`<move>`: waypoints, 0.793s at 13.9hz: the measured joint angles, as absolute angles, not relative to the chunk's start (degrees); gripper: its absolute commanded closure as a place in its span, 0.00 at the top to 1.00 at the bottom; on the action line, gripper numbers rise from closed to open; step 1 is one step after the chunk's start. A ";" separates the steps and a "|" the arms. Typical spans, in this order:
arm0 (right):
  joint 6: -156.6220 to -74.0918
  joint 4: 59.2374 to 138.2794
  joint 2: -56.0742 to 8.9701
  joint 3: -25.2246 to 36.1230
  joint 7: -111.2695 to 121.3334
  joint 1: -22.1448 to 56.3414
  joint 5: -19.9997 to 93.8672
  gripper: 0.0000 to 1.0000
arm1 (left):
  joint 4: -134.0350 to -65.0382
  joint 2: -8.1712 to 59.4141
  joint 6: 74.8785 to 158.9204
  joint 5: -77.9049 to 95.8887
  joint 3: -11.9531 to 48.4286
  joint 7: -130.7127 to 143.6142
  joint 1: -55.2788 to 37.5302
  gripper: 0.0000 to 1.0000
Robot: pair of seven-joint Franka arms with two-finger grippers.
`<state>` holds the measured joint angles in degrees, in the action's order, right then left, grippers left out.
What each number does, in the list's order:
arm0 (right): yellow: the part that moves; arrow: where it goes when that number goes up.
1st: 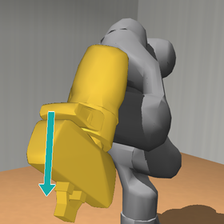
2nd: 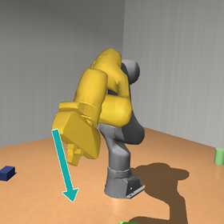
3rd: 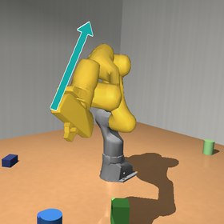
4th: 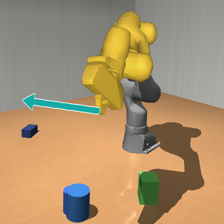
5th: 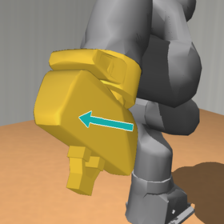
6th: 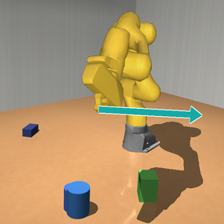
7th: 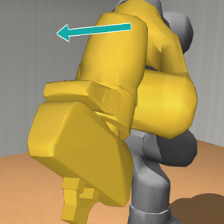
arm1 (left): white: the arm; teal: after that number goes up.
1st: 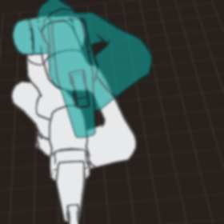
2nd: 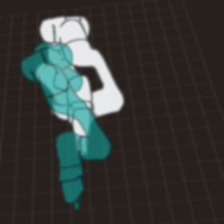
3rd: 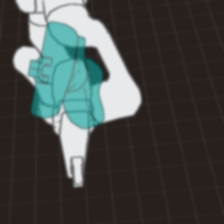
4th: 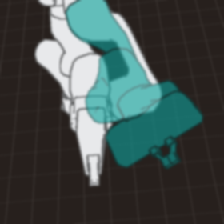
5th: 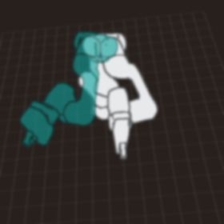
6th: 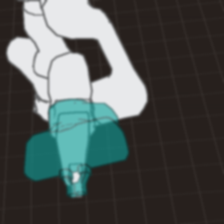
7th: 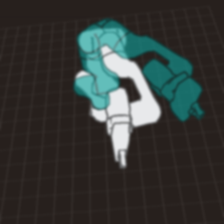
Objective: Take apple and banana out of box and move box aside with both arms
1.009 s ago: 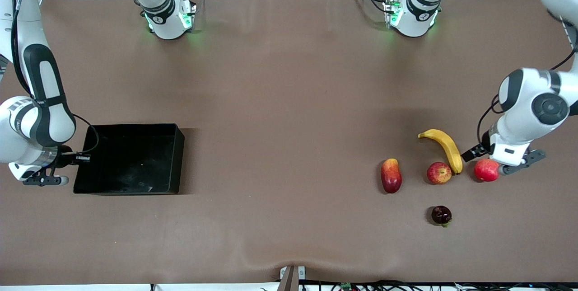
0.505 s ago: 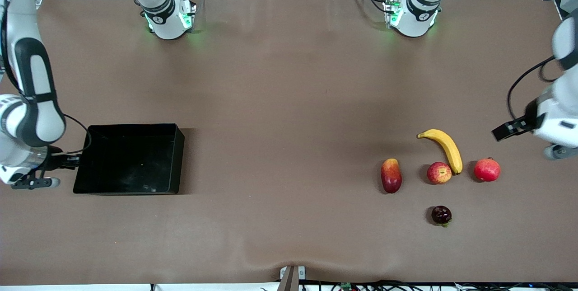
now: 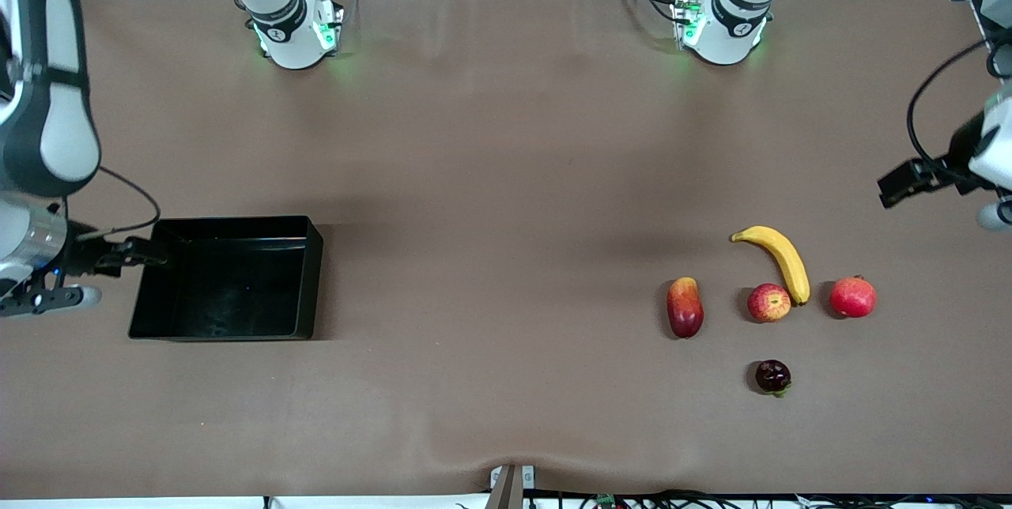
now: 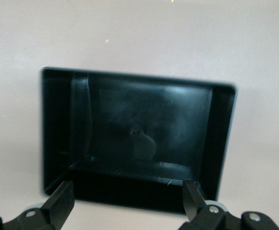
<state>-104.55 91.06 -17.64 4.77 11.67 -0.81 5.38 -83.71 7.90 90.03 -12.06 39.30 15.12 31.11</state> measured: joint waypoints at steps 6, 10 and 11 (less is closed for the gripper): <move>-96.74 93.07 -4.06 4.33 3.65 1.63 3.22 1.00 | -85.95 1.70 86.97 -2.75 7.89 10.30 5.15 1.00; -89.99 93.47 0.68 3.67 -1.80 -0.69 3.20 1.00 | -92.41 -4.13 86.75 -1.62 3.29 8.95 -0.49 1.00; -89.01 93.48 1.25 3.60 -2.27 -1.05 3.20 1.00 | -94.13 -5.83 86.75 -1.32 3.04 8.90 -1.37 1.00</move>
